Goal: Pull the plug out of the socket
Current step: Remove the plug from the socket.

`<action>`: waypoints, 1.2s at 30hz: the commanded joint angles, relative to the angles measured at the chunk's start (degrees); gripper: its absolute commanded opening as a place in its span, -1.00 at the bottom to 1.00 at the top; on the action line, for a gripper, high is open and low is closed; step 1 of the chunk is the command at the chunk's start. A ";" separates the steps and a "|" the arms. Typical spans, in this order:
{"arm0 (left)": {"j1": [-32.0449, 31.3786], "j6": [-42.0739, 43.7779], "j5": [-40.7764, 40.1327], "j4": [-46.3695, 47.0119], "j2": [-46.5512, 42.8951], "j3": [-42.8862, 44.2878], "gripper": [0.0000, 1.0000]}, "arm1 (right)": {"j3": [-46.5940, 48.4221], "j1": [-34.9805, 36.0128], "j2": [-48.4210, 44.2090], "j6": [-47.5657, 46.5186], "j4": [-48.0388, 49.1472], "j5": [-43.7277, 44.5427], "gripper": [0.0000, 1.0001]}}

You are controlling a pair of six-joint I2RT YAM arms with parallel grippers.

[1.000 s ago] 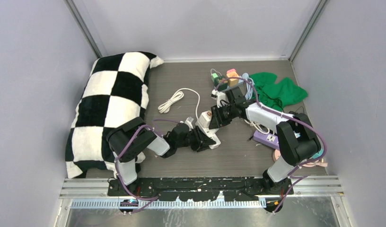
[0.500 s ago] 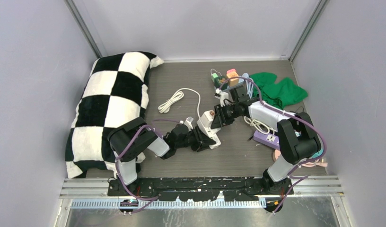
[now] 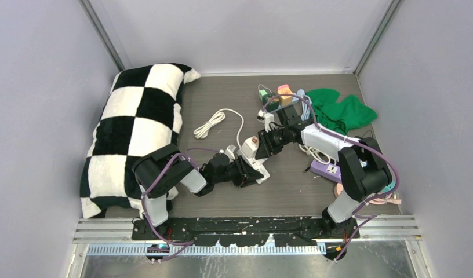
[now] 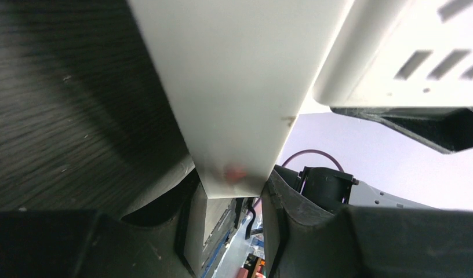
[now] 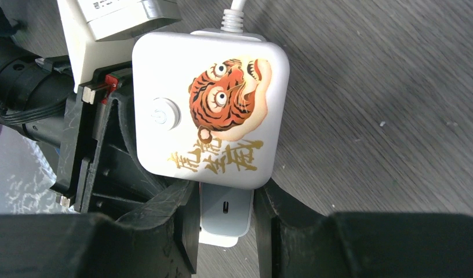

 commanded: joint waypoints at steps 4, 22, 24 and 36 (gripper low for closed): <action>2.76 0.82 -8.07 -1.94 2.71 -1.44 -1.00 | -0.33 -4.14 -0.01 0.93 -6.91 -7.43 -0.99; 3.55 0.29 -8.32 -0.57 2.61 -2.77 -0.99 | 0.37 -1.53 -0.96 -2.49 -9.21 5.61 -0.99; 3.62 0.06 -8.31 -0.09 3.01 -2.83 -1.00 | -0.05 -1.83 -1.17 -2.29 -8.97 8.07 -0.98; 3.82 -0.01 -8.16 0.26 3.21 -2.83 -1.00 | 1.06 -1.74 -3.15 -4.63 -12.84 -7.47 -0.99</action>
